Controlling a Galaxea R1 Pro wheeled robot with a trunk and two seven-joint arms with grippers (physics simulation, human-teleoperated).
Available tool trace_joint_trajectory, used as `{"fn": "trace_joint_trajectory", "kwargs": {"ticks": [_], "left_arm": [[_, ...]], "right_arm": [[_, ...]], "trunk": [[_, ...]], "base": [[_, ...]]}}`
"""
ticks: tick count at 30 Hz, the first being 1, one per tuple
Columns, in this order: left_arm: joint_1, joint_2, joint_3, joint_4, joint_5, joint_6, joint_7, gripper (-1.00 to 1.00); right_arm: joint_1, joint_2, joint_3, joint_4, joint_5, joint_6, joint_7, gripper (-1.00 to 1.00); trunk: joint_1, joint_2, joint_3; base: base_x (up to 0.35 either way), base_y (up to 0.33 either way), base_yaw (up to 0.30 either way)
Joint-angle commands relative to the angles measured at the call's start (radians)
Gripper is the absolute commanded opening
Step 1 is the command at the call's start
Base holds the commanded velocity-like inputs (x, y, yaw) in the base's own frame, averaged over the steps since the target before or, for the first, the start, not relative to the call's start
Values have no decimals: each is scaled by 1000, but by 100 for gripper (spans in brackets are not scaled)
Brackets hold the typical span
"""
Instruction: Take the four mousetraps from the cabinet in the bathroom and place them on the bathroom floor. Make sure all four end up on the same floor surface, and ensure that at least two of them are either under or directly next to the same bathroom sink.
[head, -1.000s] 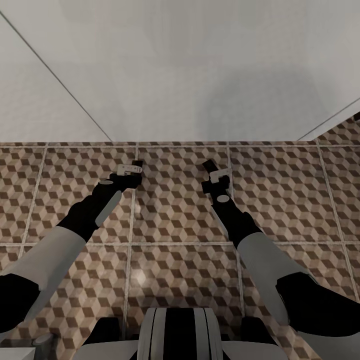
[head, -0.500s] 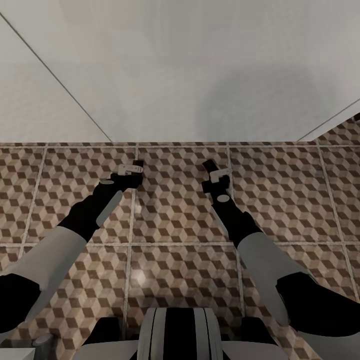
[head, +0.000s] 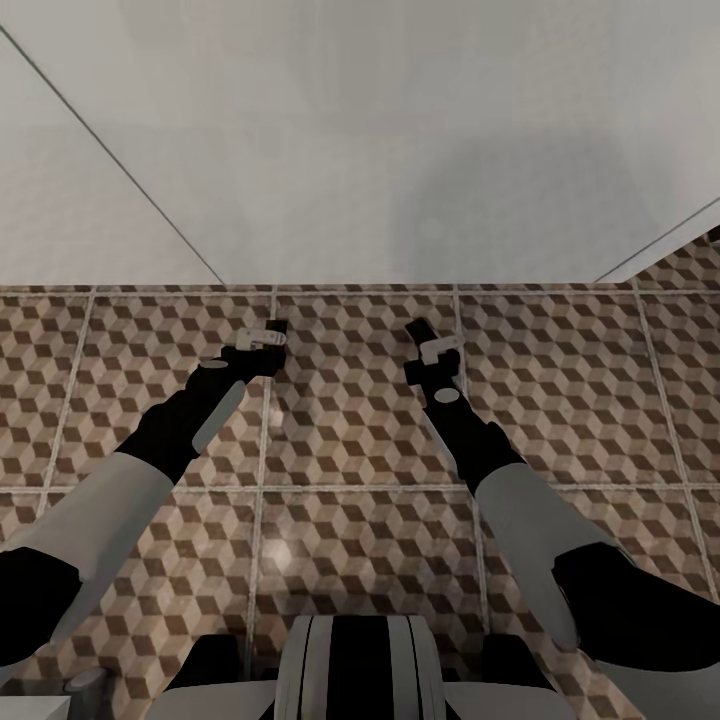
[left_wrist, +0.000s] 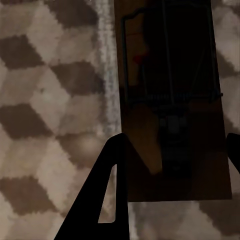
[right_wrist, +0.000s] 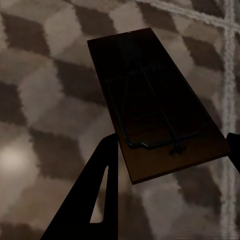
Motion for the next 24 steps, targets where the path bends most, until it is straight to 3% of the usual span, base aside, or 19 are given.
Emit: {"fn": "trace_joint_trajectory", "kwargs": {"ticks": [1,24], "left_arm": [[-1,1,-5,-3,10,3,11,-100],[-1,1,-5,-5,10,4,12,-100]], "right_arm": [[0,0,4,0,8,9,-6,-100],[-1,-7,3,53,8,2,-4,-100]], "trunk": [[0,0,-1],[0,0,-1]], "base": [[0,0,0],[0,0,0]]}}
